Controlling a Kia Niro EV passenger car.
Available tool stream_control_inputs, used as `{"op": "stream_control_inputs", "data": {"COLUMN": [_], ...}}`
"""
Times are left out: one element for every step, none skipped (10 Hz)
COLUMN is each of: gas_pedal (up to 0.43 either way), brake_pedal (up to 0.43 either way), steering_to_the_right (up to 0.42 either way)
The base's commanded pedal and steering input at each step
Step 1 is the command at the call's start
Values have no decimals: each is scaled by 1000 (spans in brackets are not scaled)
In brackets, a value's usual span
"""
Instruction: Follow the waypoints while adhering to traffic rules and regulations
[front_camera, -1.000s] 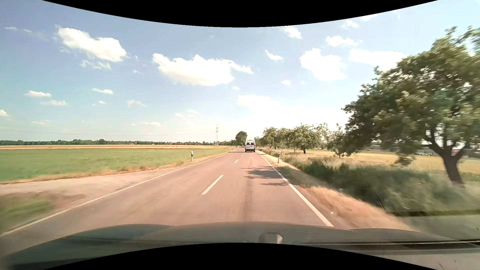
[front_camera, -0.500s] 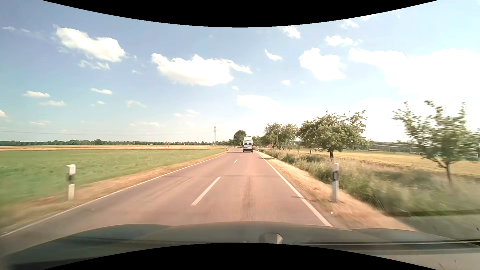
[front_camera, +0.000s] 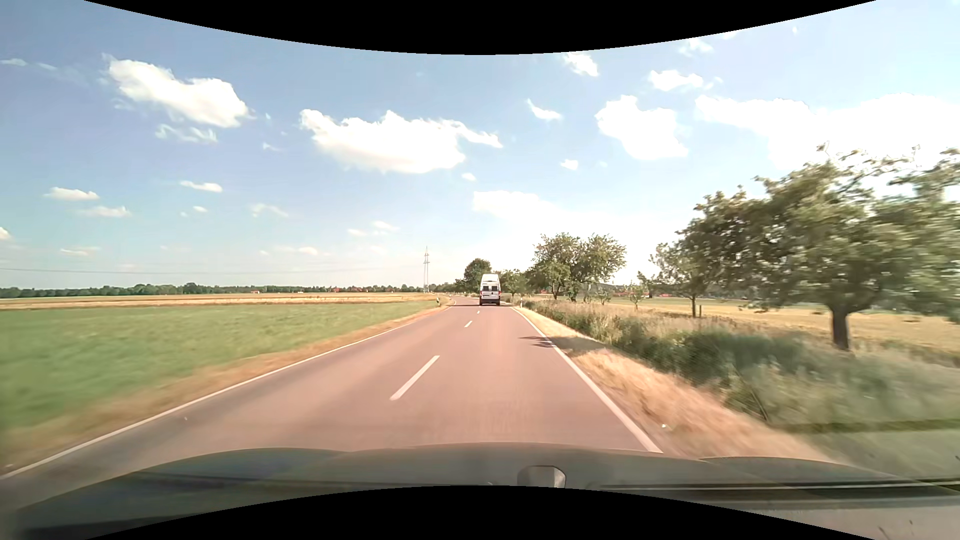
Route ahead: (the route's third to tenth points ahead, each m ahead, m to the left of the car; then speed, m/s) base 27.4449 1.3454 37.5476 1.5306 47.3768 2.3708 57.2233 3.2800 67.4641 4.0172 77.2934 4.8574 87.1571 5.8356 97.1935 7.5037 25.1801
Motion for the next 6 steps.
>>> {"op": "stream_control_inputs", "data": {"gas_pedal": [138,157,157,157,157,157], "brake_pedal": [6,6,6,6,6,6], "steering_to_the_right": [-5,-5,-5,-5,-8,-10]}}
